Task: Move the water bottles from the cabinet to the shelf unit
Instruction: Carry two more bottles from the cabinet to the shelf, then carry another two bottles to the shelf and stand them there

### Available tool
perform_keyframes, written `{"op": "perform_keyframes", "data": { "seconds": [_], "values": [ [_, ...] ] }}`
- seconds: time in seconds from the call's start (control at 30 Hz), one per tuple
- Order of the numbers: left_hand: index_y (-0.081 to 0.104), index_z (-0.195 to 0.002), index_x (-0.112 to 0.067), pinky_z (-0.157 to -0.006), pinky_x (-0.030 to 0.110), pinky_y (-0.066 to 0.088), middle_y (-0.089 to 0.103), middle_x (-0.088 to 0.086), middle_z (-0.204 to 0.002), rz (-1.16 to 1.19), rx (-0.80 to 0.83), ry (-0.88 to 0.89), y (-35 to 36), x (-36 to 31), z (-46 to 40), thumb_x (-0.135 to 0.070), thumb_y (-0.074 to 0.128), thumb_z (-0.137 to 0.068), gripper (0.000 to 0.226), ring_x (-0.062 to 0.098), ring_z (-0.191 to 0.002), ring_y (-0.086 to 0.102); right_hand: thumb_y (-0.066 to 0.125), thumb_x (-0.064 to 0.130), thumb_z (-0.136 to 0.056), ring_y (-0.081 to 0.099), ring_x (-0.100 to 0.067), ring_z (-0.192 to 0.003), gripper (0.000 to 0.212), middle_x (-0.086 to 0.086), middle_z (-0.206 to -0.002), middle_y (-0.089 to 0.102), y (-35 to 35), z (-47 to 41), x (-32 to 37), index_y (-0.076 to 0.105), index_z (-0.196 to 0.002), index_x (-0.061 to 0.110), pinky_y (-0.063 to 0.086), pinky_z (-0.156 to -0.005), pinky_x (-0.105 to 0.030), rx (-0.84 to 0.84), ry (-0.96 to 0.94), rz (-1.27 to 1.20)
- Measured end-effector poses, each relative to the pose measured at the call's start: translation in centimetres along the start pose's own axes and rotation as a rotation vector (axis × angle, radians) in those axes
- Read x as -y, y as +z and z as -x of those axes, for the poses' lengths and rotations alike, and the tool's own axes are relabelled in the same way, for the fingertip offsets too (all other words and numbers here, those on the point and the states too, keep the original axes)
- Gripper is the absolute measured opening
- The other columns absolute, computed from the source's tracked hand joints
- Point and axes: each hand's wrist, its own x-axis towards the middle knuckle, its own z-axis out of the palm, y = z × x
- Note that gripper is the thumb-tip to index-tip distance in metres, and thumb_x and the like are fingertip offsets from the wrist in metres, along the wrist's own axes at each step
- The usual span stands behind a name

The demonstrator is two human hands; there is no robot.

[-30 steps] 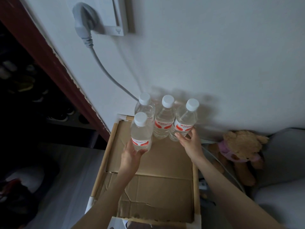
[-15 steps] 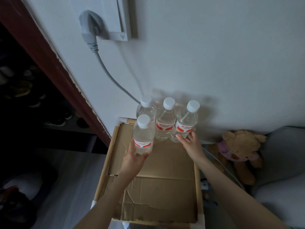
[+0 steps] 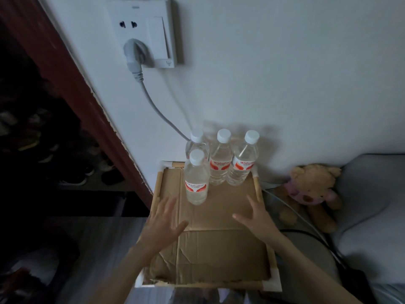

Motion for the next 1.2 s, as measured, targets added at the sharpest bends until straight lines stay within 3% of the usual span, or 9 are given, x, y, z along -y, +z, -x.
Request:
{"op": "perform_keyframes", "data": {
  "seconds": [0.1, 0.23, 0.4, 0.5, 0.6, 0.73, 0.83, 0.93, 1.2],
  "values": [
    [0.01, -0.144, -0.029, -0.115, 0.043, 0.007, 0.008, 0.002, -0.155, -0.154, -0.053, 0.004, -2.0, 0.9, 1.7, -0.075, 0.013, -0.059, 0.097, 0.023, -0.143, -0.003, 0.06, 0.05, -0.08, 0.017, -0.019, -0.142, 0.085, 0.002, -0.156, 0.015, -0.3, 1.3, 1.2, 0.009, -0.145, 0.032, 0.022, -0.115, -0.044, 0.045, -0.132, 0.227],
    [0.018, -0.143, -0.027, -0.115, 0.046, 0.009, 0.017, 0.006, -0.153, -0.207, -0.233, -0.044, -5.2, 1.0, 4.9, -0.072, 0.015, -0.062, 0.093, 0.027, -0.143, 0.003, 0.052, 0.056, -0.082, 0.013, -0.017, -0.143, 0.082, 0.004, -0.156, 0.011, -0.9, 2.7, 4.4, 0.006, -0.146, 0.032, 0.019, -0.114, -0.038, 0.05, -0.439, 0.424],
    [0.008, -0.143, -0.032, -0.114, 0.037, -0.003, 0.006, 0.003, -0.155, -0.207, -0.402, -0.218, -7.2, 0.4, 11.4, -0.076, 0.013, -0.063, 0.091, 0.02, -0.142, -0.01, 0.044, 0.06, -0.084, 0.014, -0.014, -0.142, 0.076, 0.006, -0.154, 0.016, -1.0, 5.4, 8.0, 0.011, -0.145, 0.028, 0.013, -0.115, -0.031, 0.043, -0.835, 0.556],
    [0.008, -0.143, -0.031, -0.111, 0.034, -0.007, 0.007, 0.004, -0.155, -0.18, -0.487, -0.328, -5.8, -0.5, 17.2, -0.087, 0.004, -0.06, 0.1, 0.02, -0.141, -0.013, 0.015, 0.079, -0.074, 0.004, -0.007, -0.141, 0.09, 0.005, -0.155, 0.013, 0.1, 7.4, 9.0, 0.01, -0.146, 0.026, 0.007, -0.119, -0.035, 0.18, -0.989, 0.608],
    [0.016, -0.143, -0.029, -0.113, 0.039, 0.004, 0.016, 0.006, -0.153, -0.151, -0.55, -0.488, -3.7, -0.5, 23.6, -0.084, 0.006, -0.066, 0.095, 0.027, -0.142, -0.002, -0.007, 0.089, -0.057, 0.009, -0.01, -0.143, 0.11, 0.004, -0.155, 0.014, 2.6, 8.9, 10.5, 0.011, -0.146, 0.026, 0.002, -0.116, -0.029, 0.251, -1.097, 0.666],
    [0.028, -0.141, -0.024, -0.11, 0.049, 0.022, 0.03, 0.009, -0.149, -0.113, -0.657, -0.736, -1.3, -0.3, 33.0, -0.063, 0.027, -0.075, 0.076, 0.035, -0.14, 0.013, 0.012, 0.086, -0.058, 0.004, -0.013, -0.144, 0.105, 0.004, -0.156, 0.008, 7.4, 14.4, 13.1, 0.009, -0.146, 0.027, 0.001, -0.117, -0.035, 0.417, -1.242, 0.702],
    [0.029, -0.14, -0.025, -0.109, 0.05, 0.024, 0.031, 0.009, -0.148, -0.087, -0.741, -0.877, 0.3, -0.6, 39.2, -0.061, 0.028, -0.076, 0.073, 0.036, -0.139, 0.016, -0.001, 0.089, -0.054, -0.004, -0.012, -0.144, 0.109, 0.006, -0.157, -0.001, 11.0, 18.9, 14.2, -0.001, -0.146, 0.03, -0.004, -0.116, -0.036, 0.526, -1.379, 0.768],
    [0.025, -0.141, -0.029, -0.112, 0.046, 0.017, 0.024, 0.006, -0.151, -0.043, -0.83, -1.034, 3.0, -1.7, 46.4, -0.065, 0.023, -0.075, 0.075, 0.032, -0.141, 0.009, -0.007, 0.089, -0.051, -0.004, -0.013, -0.144, 0.112, 0.004, -0.157, -0.002, 15.5, 25.1, 14.1, -0.003, -0.146, 0.029, -0.005, -0.116, -0.037, 0.623, -1.528, 0.829],
    [0.015, -0.142, -0.034, -0.114, 0.042, 0.009, 0.01, 0.002, -0.155, 0.131, -1.022, -1.574, 14.1, -5.9, 70.3, -0.088, -0.012, -0.053, 0.108, 0.029, -0.142, -0.003, 0.041, 0.061, -0.084, 0.0, -0.016, -0.145, 0.08, 0.003, -0.157, 0.002, 28.9, 50.5, 8.3, 0.003, -0.146, 0.028, -0.001, -0.117, -0.04, 1.026, -1.94, 0.858]
  ]
}}
